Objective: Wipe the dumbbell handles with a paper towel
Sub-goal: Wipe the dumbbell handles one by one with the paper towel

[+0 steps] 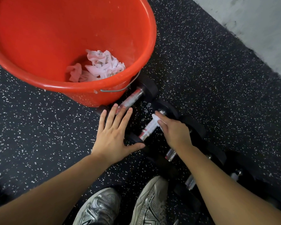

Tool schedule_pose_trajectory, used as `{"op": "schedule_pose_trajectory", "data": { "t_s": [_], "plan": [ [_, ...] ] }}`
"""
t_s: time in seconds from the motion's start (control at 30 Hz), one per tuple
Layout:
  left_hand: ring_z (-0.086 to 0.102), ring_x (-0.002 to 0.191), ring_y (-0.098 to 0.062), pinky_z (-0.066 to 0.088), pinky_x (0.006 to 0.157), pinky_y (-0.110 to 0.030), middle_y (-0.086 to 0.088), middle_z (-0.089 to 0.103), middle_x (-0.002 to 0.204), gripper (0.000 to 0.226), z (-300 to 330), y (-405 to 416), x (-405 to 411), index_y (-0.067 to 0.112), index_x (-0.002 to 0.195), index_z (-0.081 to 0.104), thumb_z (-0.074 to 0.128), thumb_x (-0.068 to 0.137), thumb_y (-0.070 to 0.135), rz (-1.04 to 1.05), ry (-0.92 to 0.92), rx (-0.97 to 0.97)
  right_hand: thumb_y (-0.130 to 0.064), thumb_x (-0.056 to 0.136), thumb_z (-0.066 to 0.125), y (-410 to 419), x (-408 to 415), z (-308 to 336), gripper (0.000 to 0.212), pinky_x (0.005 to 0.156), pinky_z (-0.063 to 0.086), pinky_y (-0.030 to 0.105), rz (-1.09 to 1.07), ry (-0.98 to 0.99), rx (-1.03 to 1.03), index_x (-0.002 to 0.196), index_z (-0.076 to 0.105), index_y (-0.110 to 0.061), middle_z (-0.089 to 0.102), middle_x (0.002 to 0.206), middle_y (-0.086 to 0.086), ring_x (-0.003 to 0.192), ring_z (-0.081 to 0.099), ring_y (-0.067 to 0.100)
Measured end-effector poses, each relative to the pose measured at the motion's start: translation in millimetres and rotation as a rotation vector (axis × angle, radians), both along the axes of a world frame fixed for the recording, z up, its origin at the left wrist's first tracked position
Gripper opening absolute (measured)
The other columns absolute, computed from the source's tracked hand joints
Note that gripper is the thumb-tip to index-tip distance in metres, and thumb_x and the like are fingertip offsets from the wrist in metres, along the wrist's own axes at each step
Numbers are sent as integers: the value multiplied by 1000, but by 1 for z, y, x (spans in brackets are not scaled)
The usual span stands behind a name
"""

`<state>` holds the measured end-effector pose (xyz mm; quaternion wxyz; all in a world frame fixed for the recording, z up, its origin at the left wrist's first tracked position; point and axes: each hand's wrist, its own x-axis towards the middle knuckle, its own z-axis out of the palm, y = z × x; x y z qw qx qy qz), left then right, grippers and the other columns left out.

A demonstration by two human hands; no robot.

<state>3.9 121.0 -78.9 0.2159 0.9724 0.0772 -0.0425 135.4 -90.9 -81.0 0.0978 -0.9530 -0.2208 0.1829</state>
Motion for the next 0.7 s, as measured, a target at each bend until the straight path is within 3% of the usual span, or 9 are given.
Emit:
{"op": "schedule_pose_trajectory", "data": {
  "t_s": [0.07, 0.13, 0.2, 0.27, 0.33, 0.37, 0.43, 0.57, 0.7],
  "plan": [
    [-8, 160, -24, -1, 128, -56, -4, 21, 172, 121, 0, 0, 0, 20, 166, 11, 42, 76, 95, -3, -1, -1, -41, 108, 37, 2, -7, -3, 41, 66, 43, 30, 7, 64, 88, 147, 42, -49, 75, 95, 0, 85, 69, 22],
    [-8, 160, -24, -1, 128, -56, -4, 21, 172, 120, -1, 0, 0, 19, 166, 13, 42, 76, 94, -3, -8, -9, -41, 106, 39, 5, -21, -3, 40, 73, 52, 30, 114, 173, 159, 145, 44, -50, 77, 107, -3, 93, 72, 18],
    [-8, 160, -24, -2, 127, -56, -5, 20, 172, 119, -1, 0, 0, 20, 166, 14, 43, 76, 93, -5, -7, -10, -43, 105, 39, 8, -33, 1, 41, 88, 55, 34, 236, 271, 152, 144, 41, -54, 72, 126, -6, 108, 70, 16],
    [-9, 160, -24, -2, 127, -56, -4, 20, 172, 119, -1, 0, 0, 20, 166, 13, 44, 76, 93, -5, -5, -6, -40, 105, 42, 9, -33, 3, 40, 88, 54, 30, 311, 255, 121, 143, 44, -54, 70, 129, -8, 110, 69, 14],
    [-9, 160, -23, -3, 127, -56, -4, 20, 172, 119, -1, -1, 0, 20, 166, 12, 43, 76, 94, -5, 0, -7, -41, 105, 45, 10, -21, 7, 38, 75, 51, 23, 315, 191, 96, 142, 49, -50, 76, 116, -10, 94, 72, 11],
    [-10, 160, -23, -3, 127, -56, -4, 20, 172, 119, -1, 0, 0, 21, 166, 12, 42, 77, 94, -5, 1, -6, -42, 105, 45, 10, -12, 10, 38, 66, 46, 20, 284, 156, 68, 143, 49, -49, 76, 98, -12, 80, 71, 8],
    [-9, 160, -23, -3, 127, -56, -4, 20, 172, 118, -1, 0, -1, 21, 166, 12, 42, 77, 94, -6, 0, -5, -44, 106, 41, 7, 5, 12, 39, 57, 39, 23, 177, 76, -2, 145, 47, -47, 66, 75, -11, 67, 63, 9],
    [-9, 160, -24, -2, 127, -57, -4, 20, 172, 117, -1, -1, -1, 22, 166, 13, 41, 77, 94, -5, -3, -7, -41, 108, 39, 4, 6, 8, 40, 71, 53, 38, 27, 43, -15, 146, 45, -47, 76, 93, 4, 84, 70, 27],
    [-9, 160, -24, -2, 127, -57, -3, 20, 172, 117, -1, 0, -1, 23, 166, 14, 40, 77, 94, -3, -3, -6, -35, 107, 45, 10, -13, 14, 38, 67, 53, 35, 149, 112, 67, 143, 51, -44, 77, 91, 1, 75, 68, 18]
  ]
}}
